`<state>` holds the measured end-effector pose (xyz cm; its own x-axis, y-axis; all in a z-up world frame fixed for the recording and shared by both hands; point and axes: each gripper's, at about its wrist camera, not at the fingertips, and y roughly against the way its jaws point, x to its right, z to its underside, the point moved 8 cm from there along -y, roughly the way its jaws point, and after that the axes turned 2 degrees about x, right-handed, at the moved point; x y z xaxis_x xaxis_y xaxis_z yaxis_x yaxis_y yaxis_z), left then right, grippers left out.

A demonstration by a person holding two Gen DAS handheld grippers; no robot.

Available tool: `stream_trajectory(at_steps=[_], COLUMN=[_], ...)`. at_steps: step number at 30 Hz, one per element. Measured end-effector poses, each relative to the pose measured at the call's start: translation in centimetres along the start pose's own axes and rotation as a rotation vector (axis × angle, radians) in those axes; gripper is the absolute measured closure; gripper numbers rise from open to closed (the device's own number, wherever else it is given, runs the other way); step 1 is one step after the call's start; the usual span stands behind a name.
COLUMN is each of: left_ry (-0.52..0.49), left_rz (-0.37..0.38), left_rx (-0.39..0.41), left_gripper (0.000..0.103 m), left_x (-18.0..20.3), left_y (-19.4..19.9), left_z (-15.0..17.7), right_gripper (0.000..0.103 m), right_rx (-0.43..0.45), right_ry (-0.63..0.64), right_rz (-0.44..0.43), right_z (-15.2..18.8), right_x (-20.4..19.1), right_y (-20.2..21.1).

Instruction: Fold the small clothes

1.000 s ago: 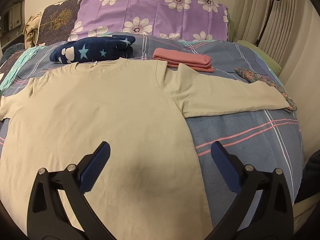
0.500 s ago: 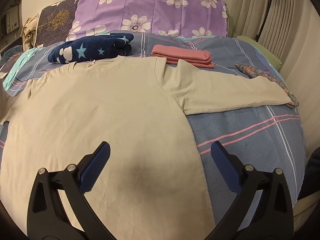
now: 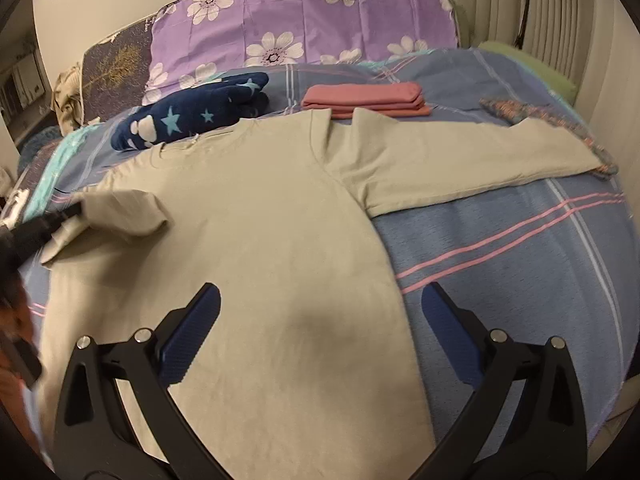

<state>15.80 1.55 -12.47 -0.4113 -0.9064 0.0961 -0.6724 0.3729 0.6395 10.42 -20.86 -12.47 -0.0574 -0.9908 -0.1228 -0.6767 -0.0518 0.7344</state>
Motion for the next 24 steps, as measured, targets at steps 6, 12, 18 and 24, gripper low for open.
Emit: stream_trajectory(at_steps=[6, 12, 18, 24], left_ry=[0.063, 0.093, 0.116, 0.136], left_rz=[0.021, 0.009, 0.009, 0.043], left_rx=[-0.061, -0.039, -0.037, -0.010], left_gripper=[0.103, 0.103, 0.103, 0.103], left_x=[-0.1, -0.9, -1.2, -0.4], left_y=[0.1, 0.5, 0.3, 0.8], left_z=[4.1, 4.1, 3.6, 2.0], right_gripper=[0.069, 0.056, 0.038, 0.101], right_rx=[-0.148, -0.252, -0.373, -0.183], right_ry=[-0.005, 0.043, 0.018, 0.123], right_rz=[-0.225, -0.351, -0.432, -0.392], right_z=[-1.0, -3.3, -3.7, -8.0], right_x=[-4.1, -10.7, -15.8, -16.9], right_y=[-2.6, -7.9, -13.8, -9.5])
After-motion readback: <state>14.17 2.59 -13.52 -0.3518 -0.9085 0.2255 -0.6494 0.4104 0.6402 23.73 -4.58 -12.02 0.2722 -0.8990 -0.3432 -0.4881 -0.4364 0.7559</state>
